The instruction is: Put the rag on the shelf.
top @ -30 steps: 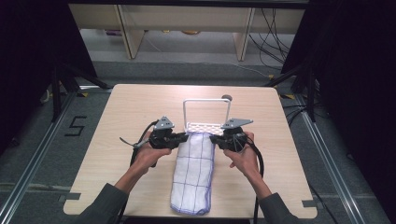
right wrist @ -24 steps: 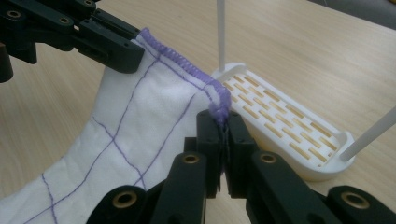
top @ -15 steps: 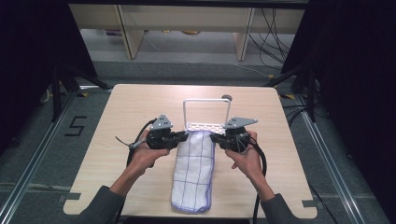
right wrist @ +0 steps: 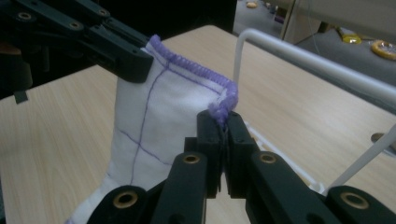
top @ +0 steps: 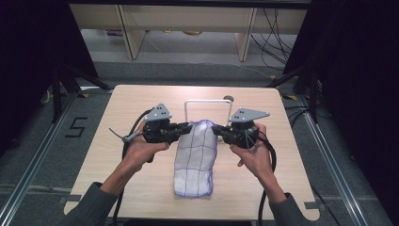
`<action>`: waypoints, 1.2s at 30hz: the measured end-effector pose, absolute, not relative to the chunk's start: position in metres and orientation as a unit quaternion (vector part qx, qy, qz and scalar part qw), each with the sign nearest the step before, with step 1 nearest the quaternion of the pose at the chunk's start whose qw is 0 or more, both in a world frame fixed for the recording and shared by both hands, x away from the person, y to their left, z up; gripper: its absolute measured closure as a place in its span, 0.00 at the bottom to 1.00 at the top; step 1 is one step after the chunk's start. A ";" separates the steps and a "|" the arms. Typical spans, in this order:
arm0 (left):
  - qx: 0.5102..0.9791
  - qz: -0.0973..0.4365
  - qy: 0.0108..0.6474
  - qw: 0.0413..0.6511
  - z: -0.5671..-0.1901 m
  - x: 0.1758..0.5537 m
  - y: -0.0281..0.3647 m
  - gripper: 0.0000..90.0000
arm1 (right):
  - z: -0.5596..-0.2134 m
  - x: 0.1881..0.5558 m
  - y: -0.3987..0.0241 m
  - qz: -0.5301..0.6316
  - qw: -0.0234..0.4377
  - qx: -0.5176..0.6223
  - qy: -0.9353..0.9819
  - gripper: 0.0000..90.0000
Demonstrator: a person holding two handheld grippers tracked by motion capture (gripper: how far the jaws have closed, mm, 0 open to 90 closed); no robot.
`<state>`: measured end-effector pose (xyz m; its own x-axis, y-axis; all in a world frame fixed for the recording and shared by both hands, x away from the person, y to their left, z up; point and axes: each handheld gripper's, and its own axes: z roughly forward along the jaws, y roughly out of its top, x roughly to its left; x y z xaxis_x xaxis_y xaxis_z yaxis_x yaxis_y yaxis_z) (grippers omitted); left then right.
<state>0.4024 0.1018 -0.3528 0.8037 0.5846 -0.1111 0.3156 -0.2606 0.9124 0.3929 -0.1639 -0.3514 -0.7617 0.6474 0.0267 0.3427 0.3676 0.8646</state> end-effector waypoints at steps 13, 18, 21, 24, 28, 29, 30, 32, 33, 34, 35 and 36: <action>0.770 0.159 0.306 0.537 -0.307 0.437 0.099 0.91 | -0.296 0.423 -0.173 0.487 0.200 0.311 0.792 0.97; 0.760 0.162 0.317 0.544 -0.295 0.450 0.099 0.91 | -0.281 0.437 -0.179 0.497 0.209 0.314 0.781 0.97; 0.760 0.169 0.318 0.542 -0.290 0.456 0.096 0.92 | -0.275 0.443 -0.178 0.494 0.218 0.317 0.780 0.97; 0.757 0.172 0.319 0.544 -0.287 0.461 0.094 0.92 | -0.271 0.448 -0.179 0.496 0.218 0.322 0.776 0.97; 0.755 0.180 0.322 0.543 -0.281 0.470 0.092 0.92 | -0.267 0.458 -0.181 0.499 0.224 0.325 0.772 0.97; 0.755 0.180 0.322 0.543 -0.281 0.470 0.092 0.92 | -0.267 0.458 -0.181 0.499 0.224 0.325 0.772 0.97; 0.755 0.184 0.323 0.539 -0.279 0.473 0.091 0.92 | -0.266 0.458 -0.180 0.498 0.223 0.329 0.771 0.97; 0.754 0.182 0.327 0.540 -0.278 0.478 0.090 0.92 | -0.266 0.463 -0.181 0.498 0.230 0.328 0.769 0.97; 0.754 0.184 0.325 0.540 -0.277 0.479 0.090 0.92 | -0.266 0.464 -0.180 0.500 0.224 0.335 0.766 0.97; 0.752 0.185 0.326 0.542 -0.276 0.480 0.089 0.92 | -0.265 0.466 -0.181 0.500 0.229 0.331 0.767 0.97; 0.752 0.185 0.326 0.542 -0.276 0.480 0.089 0.92 | -0.264 0.466 -0.181 0.500 0.226 0.337 0.765 0.97; 0.752 0.186 0.328 0.541 -0.275 0.482 0.089 0.92 | -0.263 0.468 -0.181 0.502 0.224 0.337 0.765 0.97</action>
<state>0.4824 0.0889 -0.2747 0.7160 0.6939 -0.0757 0.2917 -0.1989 0.9356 0.4676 -0.1808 -0.2634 -0.6730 0.7396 -0.0037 0.2910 0.2695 0.9180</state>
